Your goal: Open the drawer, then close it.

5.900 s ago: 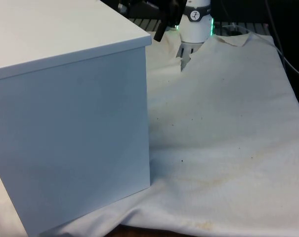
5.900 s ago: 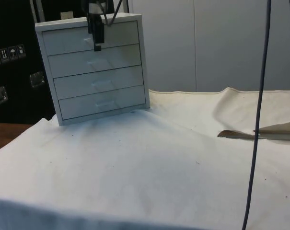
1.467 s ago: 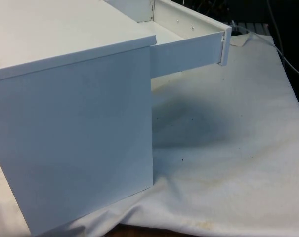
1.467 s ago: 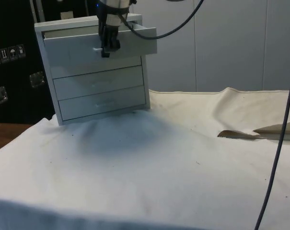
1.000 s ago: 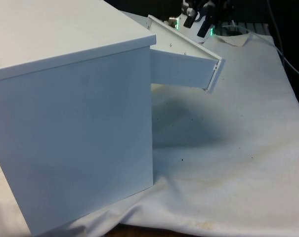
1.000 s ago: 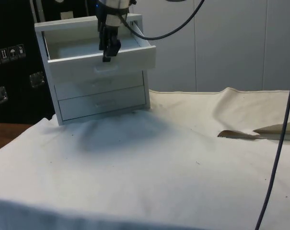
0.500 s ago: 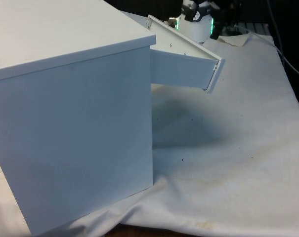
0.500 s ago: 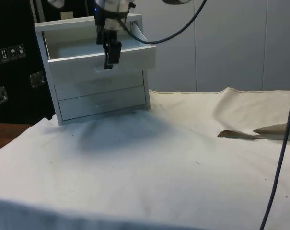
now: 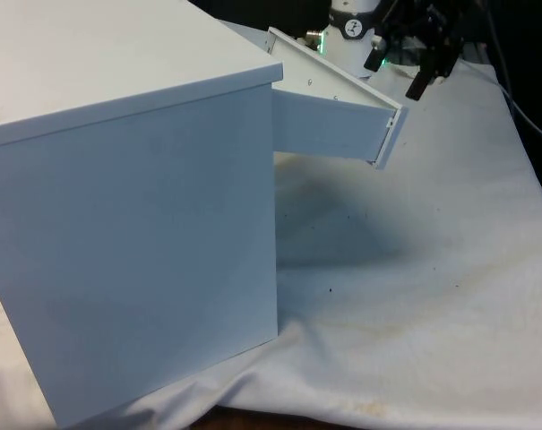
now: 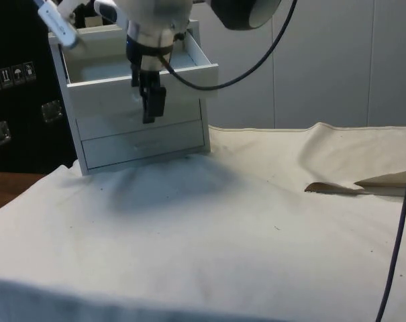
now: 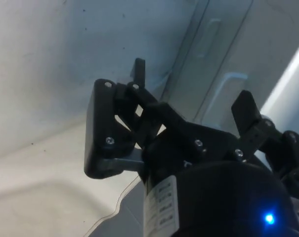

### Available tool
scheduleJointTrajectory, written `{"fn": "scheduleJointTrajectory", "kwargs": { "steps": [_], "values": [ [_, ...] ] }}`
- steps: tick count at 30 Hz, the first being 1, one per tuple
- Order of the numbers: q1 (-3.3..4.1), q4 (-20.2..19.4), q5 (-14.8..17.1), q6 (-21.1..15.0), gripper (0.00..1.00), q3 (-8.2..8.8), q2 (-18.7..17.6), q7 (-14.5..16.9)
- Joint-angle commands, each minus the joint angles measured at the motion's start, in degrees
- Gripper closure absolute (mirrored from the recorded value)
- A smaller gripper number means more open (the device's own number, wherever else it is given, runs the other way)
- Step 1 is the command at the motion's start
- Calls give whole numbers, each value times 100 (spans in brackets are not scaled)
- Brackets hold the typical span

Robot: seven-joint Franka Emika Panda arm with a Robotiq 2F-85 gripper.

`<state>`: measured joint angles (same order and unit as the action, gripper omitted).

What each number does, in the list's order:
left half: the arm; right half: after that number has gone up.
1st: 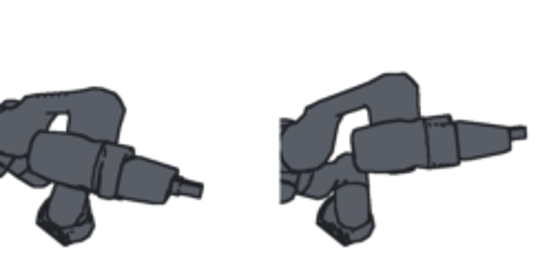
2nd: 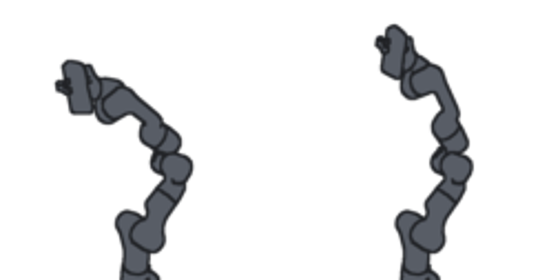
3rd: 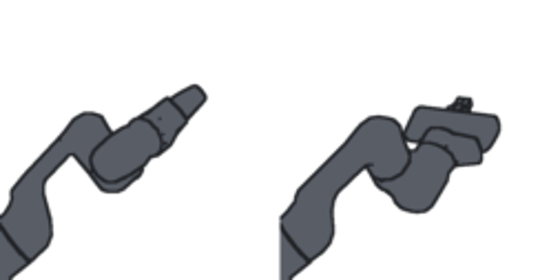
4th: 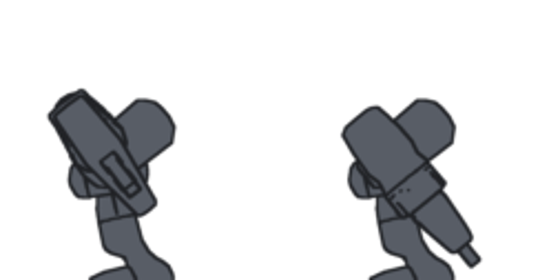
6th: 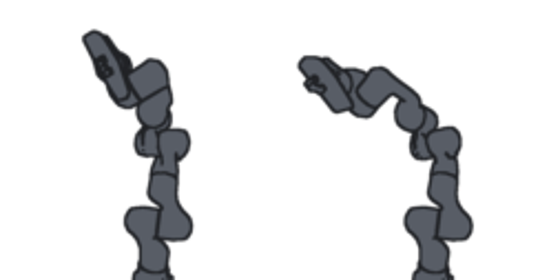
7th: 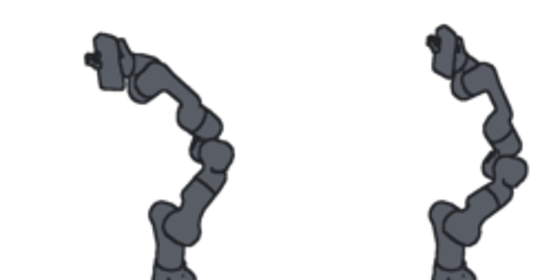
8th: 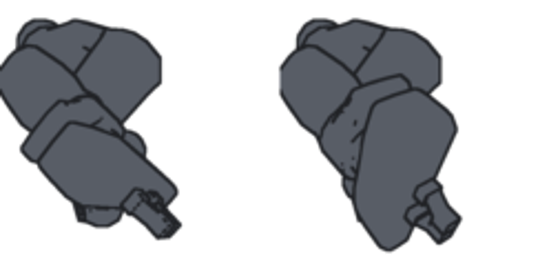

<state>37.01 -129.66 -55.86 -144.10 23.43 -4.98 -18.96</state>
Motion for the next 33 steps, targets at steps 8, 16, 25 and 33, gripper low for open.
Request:
{"fn": "scheduleJointTrajectory", "kwargs": {
  "steps": [8,16,25,33],
  "values": [
    [-6,-80,-212,6,34,40,0,-178],
    [-11,-103,-223,11,75,40,6,-189],
    [-40,-97,-344,178,100,103,52,-149],
    [-80,-92,-550,384,100,183,120,-126]
  ]
}}
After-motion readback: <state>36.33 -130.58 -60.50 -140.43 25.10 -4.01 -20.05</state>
